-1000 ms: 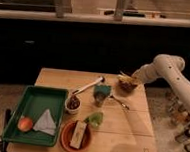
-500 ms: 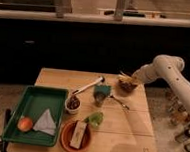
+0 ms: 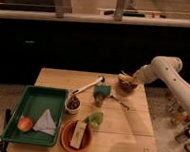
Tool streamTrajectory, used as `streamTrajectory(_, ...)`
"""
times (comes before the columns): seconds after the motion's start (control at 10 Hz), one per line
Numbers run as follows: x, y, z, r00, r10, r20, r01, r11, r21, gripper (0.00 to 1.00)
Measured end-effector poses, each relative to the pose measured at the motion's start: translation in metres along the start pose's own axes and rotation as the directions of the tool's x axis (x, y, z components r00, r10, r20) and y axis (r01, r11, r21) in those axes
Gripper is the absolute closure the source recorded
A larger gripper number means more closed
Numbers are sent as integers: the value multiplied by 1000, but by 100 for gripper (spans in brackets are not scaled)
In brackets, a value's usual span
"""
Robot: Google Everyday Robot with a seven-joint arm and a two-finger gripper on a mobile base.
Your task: Place banana in purple bowl
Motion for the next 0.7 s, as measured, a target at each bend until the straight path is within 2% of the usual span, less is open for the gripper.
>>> streamTrajectory(0.4, 1, -8, 20, 999, 23, -33, -24, 1000, -5, 99)
streamTrajectory(0.7, 4, -8, 31, 997, 45, -56, -46, 999, -22, 76)
